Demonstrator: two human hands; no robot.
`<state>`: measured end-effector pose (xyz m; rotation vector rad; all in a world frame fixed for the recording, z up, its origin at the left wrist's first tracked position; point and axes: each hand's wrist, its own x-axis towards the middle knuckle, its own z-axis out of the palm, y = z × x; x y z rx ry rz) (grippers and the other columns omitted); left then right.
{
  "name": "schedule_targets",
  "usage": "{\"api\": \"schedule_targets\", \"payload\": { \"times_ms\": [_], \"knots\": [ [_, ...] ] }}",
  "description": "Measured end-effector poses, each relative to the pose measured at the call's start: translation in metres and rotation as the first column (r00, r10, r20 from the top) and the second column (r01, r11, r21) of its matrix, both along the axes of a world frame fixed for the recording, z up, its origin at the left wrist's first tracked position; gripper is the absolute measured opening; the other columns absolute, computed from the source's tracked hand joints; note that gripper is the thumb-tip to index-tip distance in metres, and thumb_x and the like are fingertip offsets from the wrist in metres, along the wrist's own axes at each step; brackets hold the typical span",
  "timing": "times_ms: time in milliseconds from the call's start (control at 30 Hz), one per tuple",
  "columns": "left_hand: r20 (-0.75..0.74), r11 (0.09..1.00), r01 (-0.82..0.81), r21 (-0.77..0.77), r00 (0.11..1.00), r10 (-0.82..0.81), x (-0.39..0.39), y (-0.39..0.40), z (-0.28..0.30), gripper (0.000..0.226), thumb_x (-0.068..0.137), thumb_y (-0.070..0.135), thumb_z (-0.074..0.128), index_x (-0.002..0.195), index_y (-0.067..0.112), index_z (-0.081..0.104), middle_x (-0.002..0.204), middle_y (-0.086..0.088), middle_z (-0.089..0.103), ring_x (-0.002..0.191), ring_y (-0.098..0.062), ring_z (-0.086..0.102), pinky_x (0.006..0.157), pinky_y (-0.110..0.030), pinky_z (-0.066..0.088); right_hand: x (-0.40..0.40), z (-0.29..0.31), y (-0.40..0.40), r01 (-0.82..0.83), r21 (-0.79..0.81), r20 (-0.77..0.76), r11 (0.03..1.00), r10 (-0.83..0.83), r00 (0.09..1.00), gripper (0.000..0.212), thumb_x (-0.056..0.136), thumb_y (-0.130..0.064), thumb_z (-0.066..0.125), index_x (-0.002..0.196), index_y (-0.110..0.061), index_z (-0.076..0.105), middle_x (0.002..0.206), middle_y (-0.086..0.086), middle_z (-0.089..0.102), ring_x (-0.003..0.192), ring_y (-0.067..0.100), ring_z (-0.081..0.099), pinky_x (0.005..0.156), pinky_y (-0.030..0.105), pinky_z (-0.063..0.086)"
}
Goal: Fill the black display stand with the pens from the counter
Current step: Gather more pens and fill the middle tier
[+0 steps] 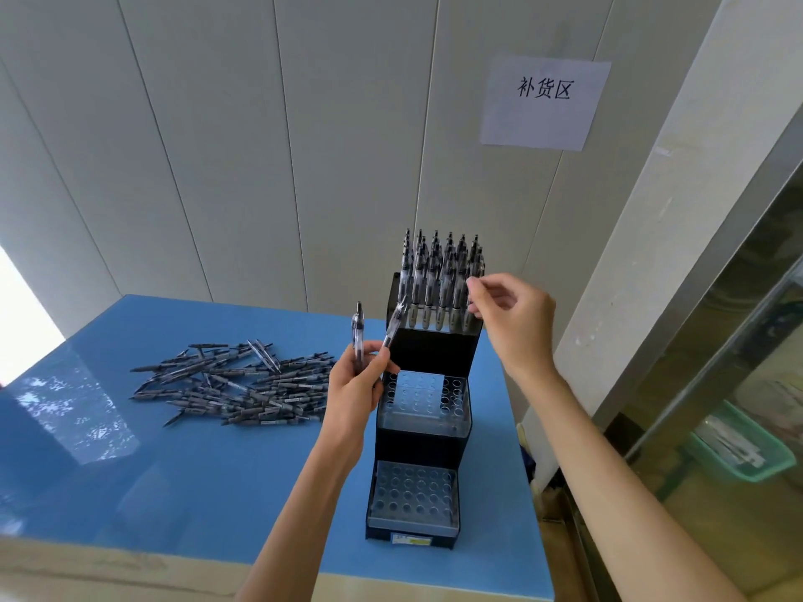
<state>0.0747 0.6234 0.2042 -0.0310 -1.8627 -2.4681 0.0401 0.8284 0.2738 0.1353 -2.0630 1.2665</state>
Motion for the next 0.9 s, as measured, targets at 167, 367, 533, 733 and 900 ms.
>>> {"api": "schedule_targets", "payload": {
  "times_ms": [167,367,533,733,900],
  "knots": [
    [0.013,0.998,-0.054,-0.034,0.998,0.054,-0.001,-0.005,-0.010,0.010,0.096,0.015,0.069,0.106,0.014,0.066,0.077,0.000,0.060,0.051,-0.004,0.043,0.052,-0.017,0.035,0.008,-0.019,-0.034,-0.253,-0.059,0.264,0.966,0.260,0.929,0.015,0.092,-0.026,0.072,0.090,-0.011,0.076,0.076,0.001,0.075,0.069,0.016,0.073,0.070,0.038,0.062],
    [-0.003,0.992,-0.084,-0.099,0.996,0.084,0.000,-0.013,-0.022,0.014,0.094,0.012,0.073,0.105,0.016,0.066,0.071,0.010,0.061,0.053,0.000,0.052,0.052,-0.014,0.041,0.009,-0.044,-0.058,-0.306,-0.273,0.346,0.912,0.390,0.853,0.012,0.090,-0.015,0.074,0.096,-0.005,0.076,0.082,0.009,0.076,0.075,0.025,0.075,0.073,0.035,0.062],
    [0.021,0.992,-0.052,-0.119,0.998,0.055,-0.001,-0.020,-0.029,0.015,0.093,0.015,0.074,0.105,0.018,0.065,0.073,0.012,0.062,0.058,-0.002,0.053,0.056,-0.016,0.043,0.008,-0.051,-0.068,-0.276,-0.433,0.364,0.858,0.446,0.817,0.011,0.090,-0.010,0.073,0.098,-0.001,0.075,0.085,0.013,0.077,0.079,0.029,0.076,0.072,0.033,0.062],
    [0.112,0.990,-0.015,-0.138,0.993,0.030,-0.006,-0.033,-0.038,0.018,0.100,0.030,0.063,0.102,0.013,0.061,0.065,0.008,0.046,0.054,-0.011,0.034,0.051,-0.021,0.034,0.001,-0.046,-0.061,-0.180,-0.473,0.278,0.863,0.340,0.898,0.010,0.091,-0.007,0.071,0.097,0.001,0.073,0.084,0.015,0.076,0.078,0.028,0.076,0.075,0.035,0.063],
    [0.055,0.948,-0.094,-0.305,0.992,0.116,-0.012,-0.050,-0.049,0.020,0.106,0.037,0.049,0.100,0.023,0.063,0.081,0.002,0.058,0.062,-0.010,0.044,0.063,-0.032,0.037,-0.010,-0.052,-0.052,-0.082,-0.034,0.169,0.996,0.086,0.982,0.007,0.091,-0.012,0.072,0.095,-0.007,0.076,0.078,-0.001,0.075,0.072,0.011,0.073,0.074,0.034,0.062]
  ]
}}
